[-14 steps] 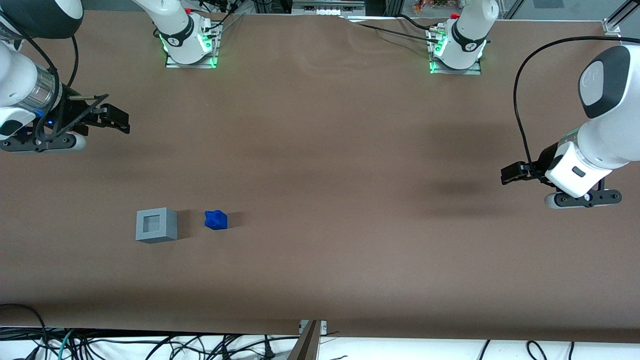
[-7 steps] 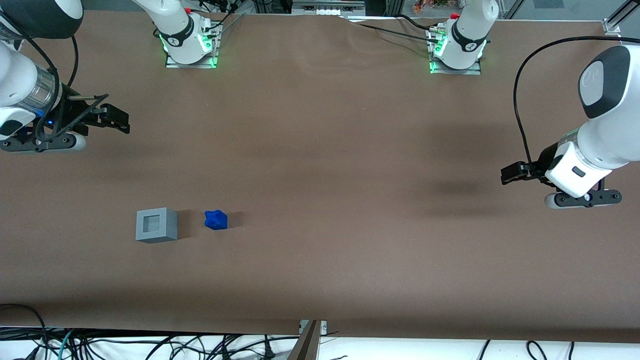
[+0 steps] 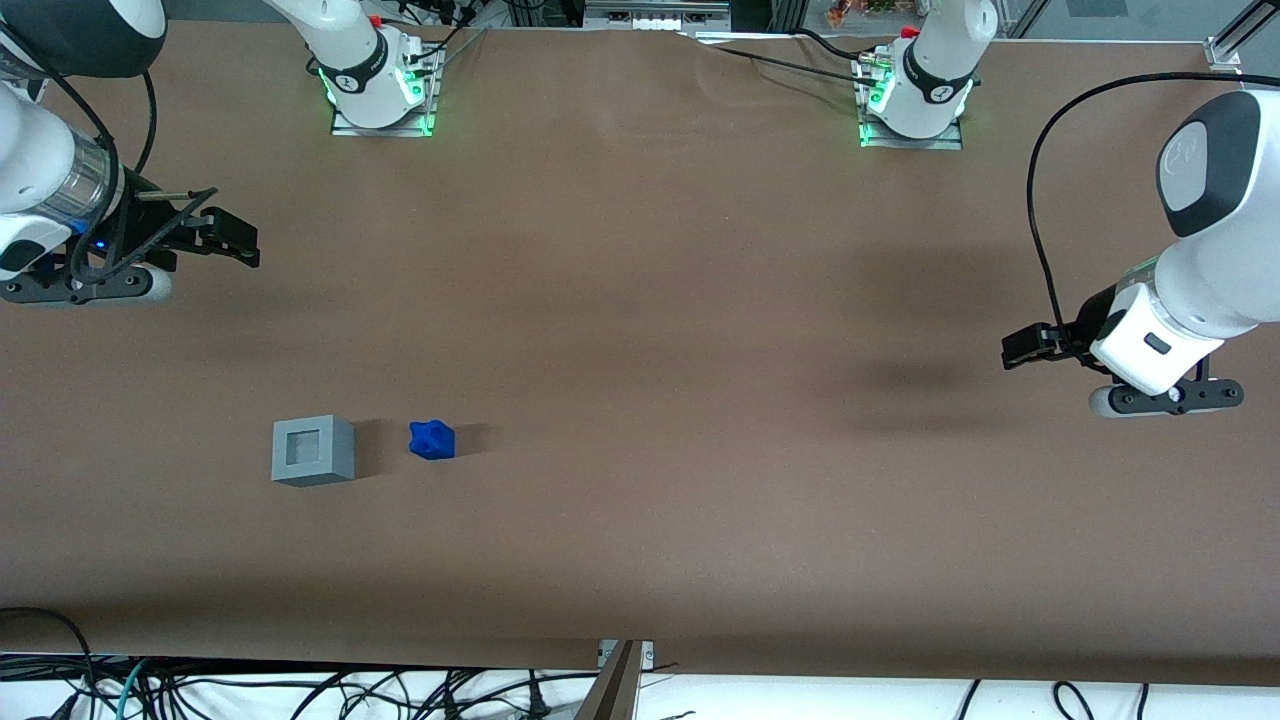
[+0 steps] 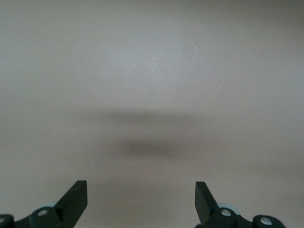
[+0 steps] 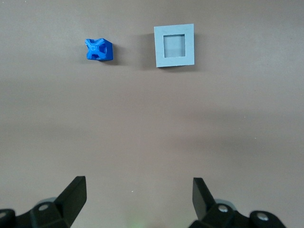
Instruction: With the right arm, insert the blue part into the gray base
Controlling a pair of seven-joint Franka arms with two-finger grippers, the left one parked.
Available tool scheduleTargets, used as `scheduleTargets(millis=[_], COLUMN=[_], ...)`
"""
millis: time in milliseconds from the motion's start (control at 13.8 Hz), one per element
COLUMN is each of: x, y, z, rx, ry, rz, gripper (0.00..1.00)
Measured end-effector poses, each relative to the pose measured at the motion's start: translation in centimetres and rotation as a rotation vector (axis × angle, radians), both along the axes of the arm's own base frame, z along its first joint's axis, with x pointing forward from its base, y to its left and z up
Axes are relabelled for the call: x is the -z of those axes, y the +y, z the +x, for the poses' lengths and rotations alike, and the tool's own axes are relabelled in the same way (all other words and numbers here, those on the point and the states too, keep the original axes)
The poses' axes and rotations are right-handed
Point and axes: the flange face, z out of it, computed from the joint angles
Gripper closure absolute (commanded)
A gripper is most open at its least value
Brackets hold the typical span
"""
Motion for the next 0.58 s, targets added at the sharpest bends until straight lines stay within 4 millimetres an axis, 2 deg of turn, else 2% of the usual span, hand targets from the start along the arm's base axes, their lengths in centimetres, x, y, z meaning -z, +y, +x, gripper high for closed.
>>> scheduleTargets(millis=[361,506,578], x=[0.4,2.2,3.8], y=[0.2,0.8,1.3], z=[0.1,0.9,1.8], rx=[-0.002,-0.011,-0.014], ry=[0.006,0.008,0.003], rz=[0.000,0.002,0.003], gripper=[0.01,0.01,0.01])
